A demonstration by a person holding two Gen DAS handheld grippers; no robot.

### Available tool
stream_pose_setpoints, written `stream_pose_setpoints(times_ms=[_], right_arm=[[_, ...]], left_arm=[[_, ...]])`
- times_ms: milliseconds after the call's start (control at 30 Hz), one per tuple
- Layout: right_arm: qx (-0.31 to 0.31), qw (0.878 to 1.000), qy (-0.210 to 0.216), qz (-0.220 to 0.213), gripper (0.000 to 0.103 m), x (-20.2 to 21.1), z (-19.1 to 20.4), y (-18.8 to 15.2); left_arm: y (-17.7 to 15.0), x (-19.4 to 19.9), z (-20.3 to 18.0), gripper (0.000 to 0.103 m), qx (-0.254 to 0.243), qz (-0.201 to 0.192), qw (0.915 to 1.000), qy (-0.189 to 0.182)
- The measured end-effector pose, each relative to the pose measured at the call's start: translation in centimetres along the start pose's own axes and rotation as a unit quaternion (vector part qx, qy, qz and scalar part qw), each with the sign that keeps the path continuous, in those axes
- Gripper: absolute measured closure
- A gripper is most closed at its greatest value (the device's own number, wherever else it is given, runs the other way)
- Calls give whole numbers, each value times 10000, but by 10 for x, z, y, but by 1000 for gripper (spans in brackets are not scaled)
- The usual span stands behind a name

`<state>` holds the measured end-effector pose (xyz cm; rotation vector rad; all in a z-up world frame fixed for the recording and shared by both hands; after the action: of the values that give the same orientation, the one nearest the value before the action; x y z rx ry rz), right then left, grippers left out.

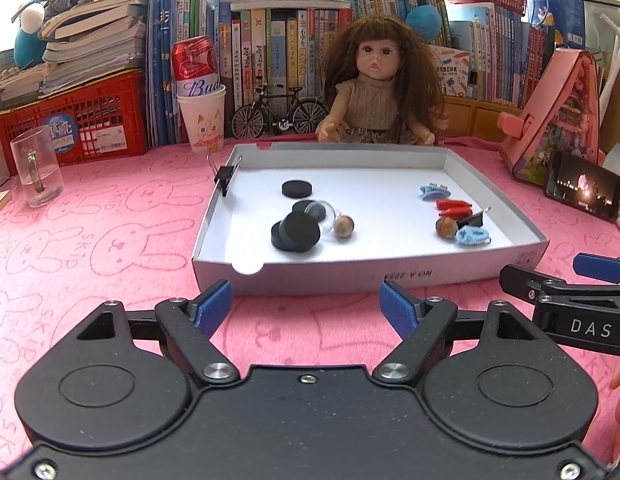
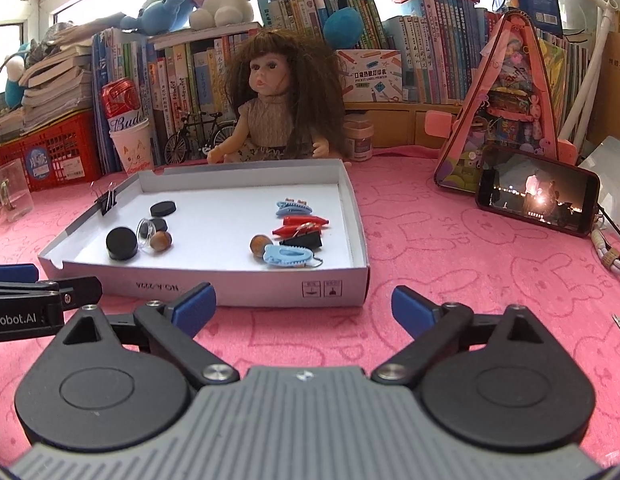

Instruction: Organize rigid objects

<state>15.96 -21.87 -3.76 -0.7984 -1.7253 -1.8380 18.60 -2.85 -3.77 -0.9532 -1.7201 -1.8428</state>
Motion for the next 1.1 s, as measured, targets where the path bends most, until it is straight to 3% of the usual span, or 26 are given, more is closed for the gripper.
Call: stream_pose_setpoints(times_ms=[500,1100], right_arm=[[17,9976,30,696,0,-22,2,-18],[197,9967,-133,772,0,-25,6,-20]], left_arm=[[-24,-16,11,19,138,285,9993,213],[-27,-21,17,2,294,401,9983,293]])
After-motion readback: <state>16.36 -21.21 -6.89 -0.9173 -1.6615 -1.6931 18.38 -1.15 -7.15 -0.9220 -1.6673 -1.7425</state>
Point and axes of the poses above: each gripper's, at about its wrist camera, not at the fingertips, and x roughly against the way its jaws point, z to its left, y to its top, the point moved 10 cm from there along -x, roughly the way its jaws point, and after that the axes turned 12 degrees about z, right-handed, at the moved point
